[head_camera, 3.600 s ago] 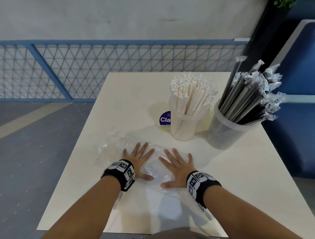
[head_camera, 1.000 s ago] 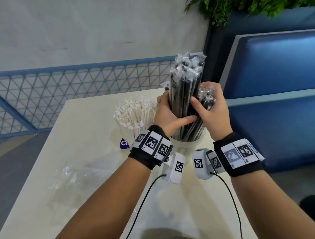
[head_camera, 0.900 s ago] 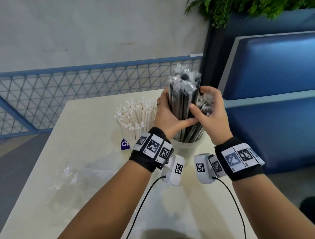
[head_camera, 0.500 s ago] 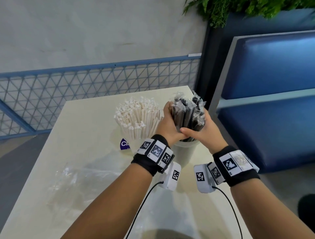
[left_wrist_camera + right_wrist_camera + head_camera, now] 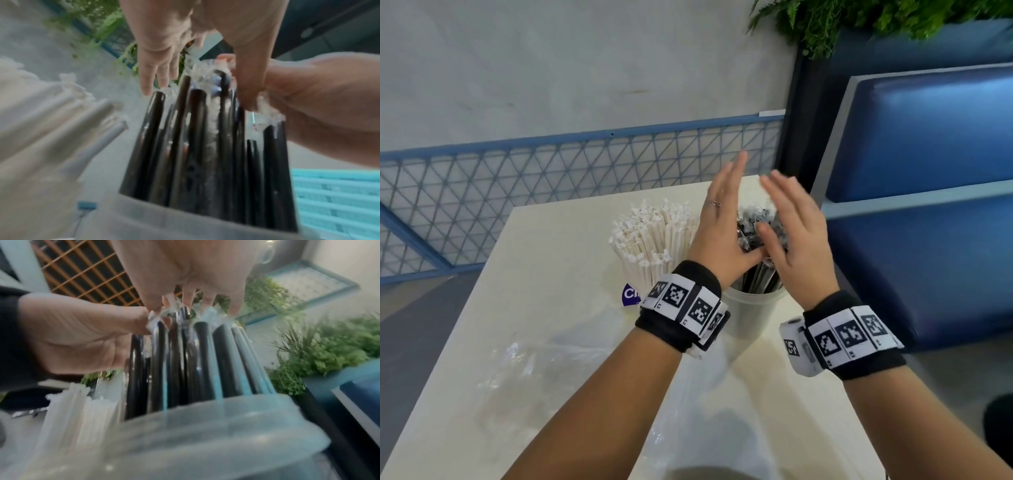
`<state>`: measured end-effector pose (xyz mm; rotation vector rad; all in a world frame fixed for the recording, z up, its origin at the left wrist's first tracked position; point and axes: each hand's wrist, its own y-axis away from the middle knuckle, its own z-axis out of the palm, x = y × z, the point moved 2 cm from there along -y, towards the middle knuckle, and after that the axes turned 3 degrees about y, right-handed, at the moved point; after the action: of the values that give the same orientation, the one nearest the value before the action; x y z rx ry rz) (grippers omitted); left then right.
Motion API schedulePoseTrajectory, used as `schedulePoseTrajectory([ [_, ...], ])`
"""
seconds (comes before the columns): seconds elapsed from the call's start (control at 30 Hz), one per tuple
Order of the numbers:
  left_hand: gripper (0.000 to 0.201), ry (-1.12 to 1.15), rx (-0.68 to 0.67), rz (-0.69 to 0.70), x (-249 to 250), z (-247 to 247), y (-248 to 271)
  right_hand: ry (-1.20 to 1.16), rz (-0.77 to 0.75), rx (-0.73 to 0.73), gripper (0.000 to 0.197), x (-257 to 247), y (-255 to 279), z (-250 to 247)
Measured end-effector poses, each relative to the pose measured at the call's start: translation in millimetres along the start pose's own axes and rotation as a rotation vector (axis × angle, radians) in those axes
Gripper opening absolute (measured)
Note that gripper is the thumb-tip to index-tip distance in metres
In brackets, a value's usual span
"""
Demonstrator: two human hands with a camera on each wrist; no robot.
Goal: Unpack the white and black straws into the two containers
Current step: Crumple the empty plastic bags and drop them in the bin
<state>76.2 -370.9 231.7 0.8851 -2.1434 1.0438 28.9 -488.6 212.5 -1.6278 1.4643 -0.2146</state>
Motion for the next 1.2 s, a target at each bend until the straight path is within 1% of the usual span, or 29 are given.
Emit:
schedulePoseTrajectory([
  [0.03,0.099,-0.084,-0.070,-0.016,-5,3,0,0.051,0.024,-0.083,0.047,3,2,5],
  [0.07,0.091,-0.163,-0.147,-0.039,-10,7,0,0.076,0.066,-0.174,0.048,6,5,10],
  [0.13,0.085,-0.263,-0.294,-0.100,-19,16,3,0.124,0.105,-0.302,0.057,12,10,18],
  [0.2,0.085,-0.310,-0.360,-0.121,-24,21,4,0.172,0.085,-0.349,0.061,14,12,20],
  [0.27,0.089,-0.315,-0.391,-0.116,-27,20,2,0.180,0.084,-0.317,0.059,11,9,15],
  [0.37,0.104,-0.325,-0.417,-0.126,-24,9,-2,0.217,0.066,-0.108,0.049,6,-4,-1],
  [0.4,0.110,-0.327,-0.410,-0.119,-21,6,-3,0.235,0.062,-0.067,0.049,6,-10,-5],
  [0.43,0.115,-0.332,-0.398,-0.110,-17,5,-5,0.248,0.069,-0.070,0.049,8,-16,-6],
  [0.47,0.119,-0.345,-0.393,-0.108,-13,5,-7,0.255,0.087,-0.115,0.048,11,-21,-4],
  [0.5,0.121,-0.361,-0.397,-0.114,-12,8,-8,0.265,0.116,-0.192,0.047,15,-24,0],
  [0.57,0.120,-0.396,-0.416,-0.149,-12,15,-10,0.277,0.173,-0.346,0.042,20,-22,10],
  [0.63,0.114,-0.415,-0.433,-0.183,-17,19,-9,0.247,0.209,-0.403,0.039,21,-16,18],
  [0.73,0.109,-0.436,-0.424,-0.174,-22,19,-8,0.219,0.222,-0.418,0.039,19,-12,19],
  [0.77,0.109,-0.445,-0.408,-0.160,-23,18,-9,0.201,0.237,-0.393,0.040,19,-13,17],
  [0.87,0.110,-0.454,-0.339,-0.117,-23,15,-8,0.189,0.245,-0.198,0.044,19,-11,10],
  [0.9,0.107,-0.454,-0.329,-0.102,-23,16,-6,0.194,0.244,-0.185,0.044,18,-7,9],
  [1.0,0.091,-0.524,-0.375,-0.062,-27,23,3,0.114,0.272,-0.294,0.044,19,10,18],
  [1.07,0.087,-0.594,-0.410,-0.059,-31,26,3,0.038,0.316,-0.319,0.045,23,13,21],
  [1.13,0.091,-0.654,-0.434,-0.071,-29,26,1,0.068,0.347,-0.357,0.046,26,10,22],
  [1.17,0.097,-0.663,-0.442,-0.073,-26,23,2,0.130,0.370,-0.372,0.046,25,9,21],
  [1.2,0.101,-0.645,-0.428,-0.069,-21,18,5,0.198,0.385,-0.353,0.046,24,10,20],
])
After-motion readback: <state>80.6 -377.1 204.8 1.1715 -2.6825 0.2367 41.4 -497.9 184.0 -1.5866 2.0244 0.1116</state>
